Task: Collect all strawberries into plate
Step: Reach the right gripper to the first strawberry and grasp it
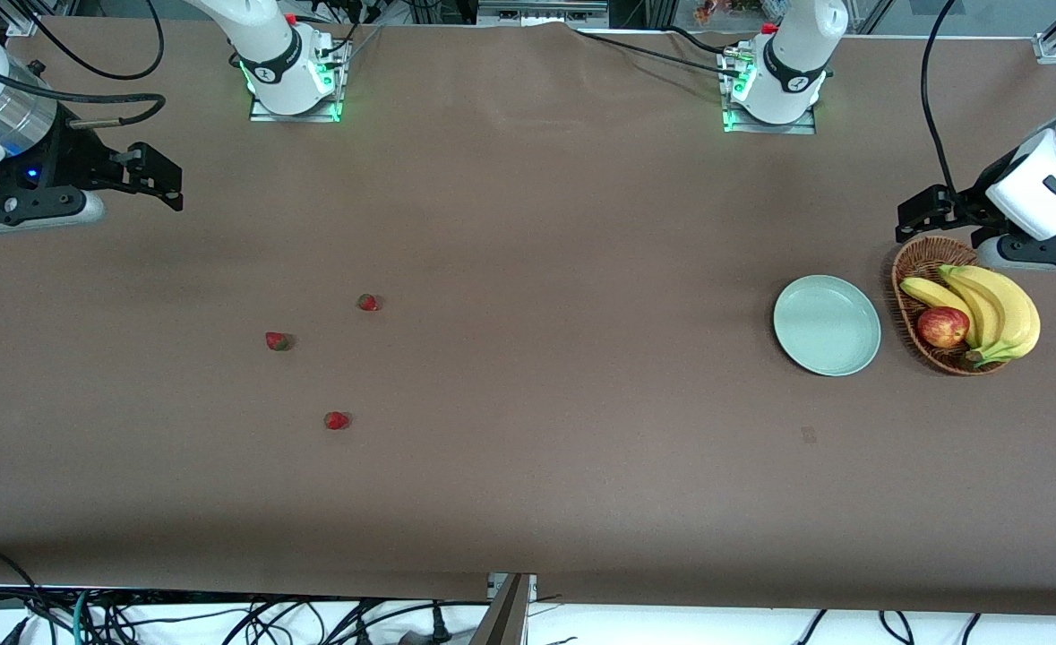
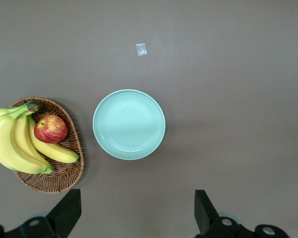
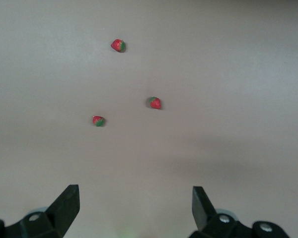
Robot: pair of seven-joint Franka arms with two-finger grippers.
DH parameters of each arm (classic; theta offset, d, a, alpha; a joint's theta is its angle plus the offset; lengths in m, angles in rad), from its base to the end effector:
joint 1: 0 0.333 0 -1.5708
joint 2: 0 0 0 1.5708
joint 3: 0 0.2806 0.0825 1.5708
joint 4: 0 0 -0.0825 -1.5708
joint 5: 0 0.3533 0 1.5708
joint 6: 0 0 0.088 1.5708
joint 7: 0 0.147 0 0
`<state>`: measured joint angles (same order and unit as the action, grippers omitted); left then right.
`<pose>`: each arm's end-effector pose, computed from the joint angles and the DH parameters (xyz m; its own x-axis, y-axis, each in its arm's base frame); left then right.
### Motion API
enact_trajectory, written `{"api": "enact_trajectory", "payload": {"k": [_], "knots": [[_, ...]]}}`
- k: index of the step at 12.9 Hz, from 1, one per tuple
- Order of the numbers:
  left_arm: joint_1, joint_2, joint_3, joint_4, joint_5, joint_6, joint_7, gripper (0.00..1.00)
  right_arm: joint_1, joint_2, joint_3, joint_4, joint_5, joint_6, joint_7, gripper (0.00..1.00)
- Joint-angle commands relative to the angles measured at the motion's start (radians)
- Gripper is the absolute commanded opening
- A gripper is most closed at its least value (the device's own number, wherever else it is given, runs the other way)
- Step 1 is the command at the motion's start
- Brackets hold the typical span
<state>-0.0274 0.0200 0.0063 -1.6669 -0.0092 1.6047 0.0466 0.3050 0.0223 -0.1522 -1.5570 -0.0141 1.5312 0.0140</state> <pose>0.5241 -0.0124 0.4992 0.9944 -0.0673 -0.0816 -0.0664 -0.9977 0.0128 0.5176 0.0783 0.5403 0.9894 0.1375 -0.0476 0.1385 -0.9902 0.0181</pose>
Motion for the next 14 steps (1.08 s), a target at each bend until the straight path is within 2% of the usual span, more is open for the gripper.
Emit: {"api": "enact_trajectory", "payload": {"k": [1,6,8,9,11,14], "knots": [[0.000,0.000,0.009,0.019,-0.014,-0.028,0.035,1.00,-0.014,-0.004,0.016,-0.001,0.002,-0.013,0.010,1.00],[-0.002,0.006,0.008,0.019,-0.012,-0.029,0.036,1.00,-0.020,0.017,0.013,0.037,-0.001,0.003,0.037,1.00],[-0.002,0.008,0.008,0.015,-0.012,-0.038,0.047,1.00,-0.027,0.039,-0.007,0.064,0.000,0.003,0.038,1.00],[-0.002,0.008,0.008,0.015,-0.012,-0.038,0.048,1.00,-0.029,0.068,-0.009,0.057,0.000,0.022,0.037,1.00],[-0.002,0.011,0.006,0.015,-0.008,-0.048,0.050,1.00,-0.017,0.190,-0.001,0.066,-0.003,0.076,0.037,1.00],[-0.002,0.018,0.006,0.016,-0.009,-0.048,0.048,1.00,0.028,0.327,0.003,0.063,-0.030,0.089,0.038,1.00]]}}
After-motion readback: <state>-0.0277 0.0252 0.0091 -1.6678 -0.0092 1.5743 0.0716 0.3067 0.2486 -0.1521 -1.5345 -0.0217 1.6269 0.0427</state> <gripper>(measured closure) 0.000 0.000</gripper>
